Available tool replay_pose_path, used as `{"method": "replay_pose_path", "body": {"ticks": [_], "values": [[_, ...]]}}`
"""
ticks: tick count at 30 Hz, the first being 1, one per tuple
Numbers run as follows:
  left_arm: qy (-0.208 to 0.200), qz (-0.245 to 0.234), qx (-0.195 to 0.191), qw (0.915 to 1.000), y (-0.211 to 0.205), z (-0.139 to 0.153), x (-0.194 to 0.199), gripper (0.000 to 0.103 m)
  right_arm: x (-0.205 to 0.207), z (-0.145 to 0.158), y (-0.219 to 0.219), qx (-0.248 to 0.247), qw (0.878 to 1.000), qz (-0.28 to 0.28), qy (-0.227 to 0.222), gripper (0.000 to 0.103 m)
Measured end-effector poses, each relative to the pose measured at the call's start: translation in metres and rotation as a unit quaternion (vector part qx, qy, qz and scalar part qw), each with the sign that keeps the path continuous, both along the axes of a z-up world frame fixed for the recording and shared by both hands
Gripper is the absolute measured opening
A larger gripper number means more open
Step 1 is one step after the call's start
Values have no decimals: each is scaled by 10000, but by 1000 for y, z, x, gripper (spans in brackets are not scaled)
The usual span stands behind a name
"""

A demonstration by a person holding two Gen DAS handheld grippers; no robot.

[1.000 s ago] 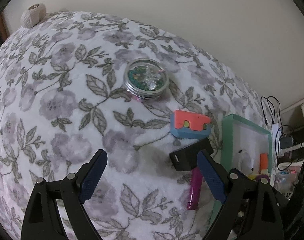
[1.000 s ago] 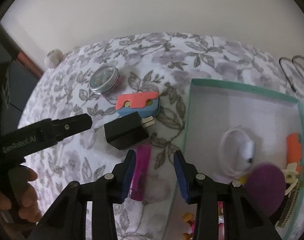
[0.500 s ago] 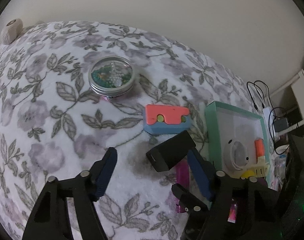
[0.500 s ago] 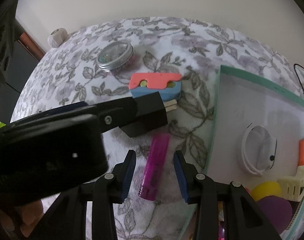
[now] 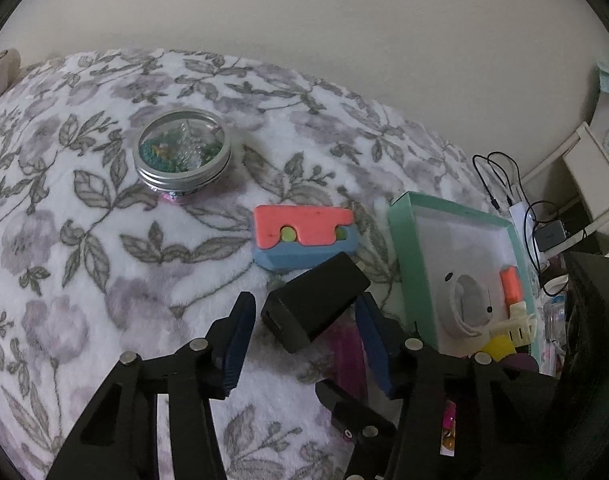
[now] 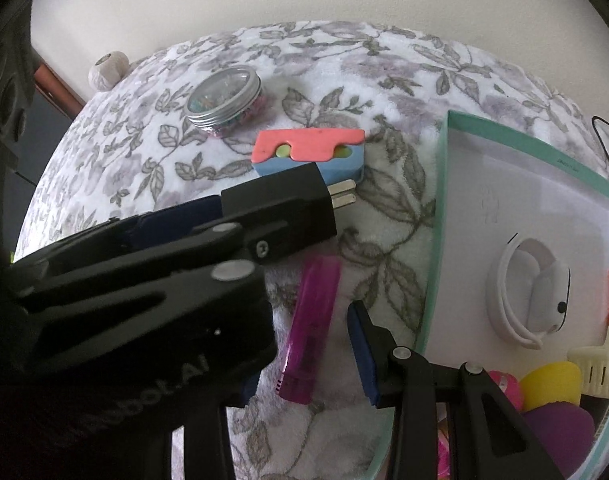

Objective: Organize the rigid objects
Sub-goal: 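Grasp the black charger block with the left tool while the right tool grasps the pink lighter, then lift and carry the charger block and pink lighter over the tray with both tools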

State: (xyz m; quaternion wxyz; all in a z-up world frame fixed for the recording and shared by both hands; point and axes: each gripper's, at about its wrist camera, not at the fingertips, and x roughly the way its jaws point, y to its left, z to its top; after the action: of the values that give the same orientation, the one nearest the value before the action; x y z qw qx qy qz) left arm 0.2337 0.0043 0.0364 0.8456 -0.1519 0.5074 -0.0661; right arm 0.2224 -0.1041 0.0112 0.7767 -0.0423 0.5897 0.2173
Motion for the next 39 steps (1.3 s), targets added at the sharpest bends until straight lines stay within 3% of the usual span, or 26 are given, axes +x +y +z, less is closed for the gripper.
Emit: {"method": "replay_pose_path", "body": {"ticks": [7,16,28,39], "values": [[-155,-105,17,9998,-1,-1,-1,40,0,0,4,-34,10000,18,-27,41],[-100,-106,192,9997,1,1,-2,40,2,-1,-3,-83,9999,-64,-43,24],[348,-347,827,9954,8,4,-6,39,2,2,-9,3,9999,-103,-7,24],[229,-349,1034,9938,4,3,-5,40,2,2,-8,-12,9999,-102,-7,24]]}}
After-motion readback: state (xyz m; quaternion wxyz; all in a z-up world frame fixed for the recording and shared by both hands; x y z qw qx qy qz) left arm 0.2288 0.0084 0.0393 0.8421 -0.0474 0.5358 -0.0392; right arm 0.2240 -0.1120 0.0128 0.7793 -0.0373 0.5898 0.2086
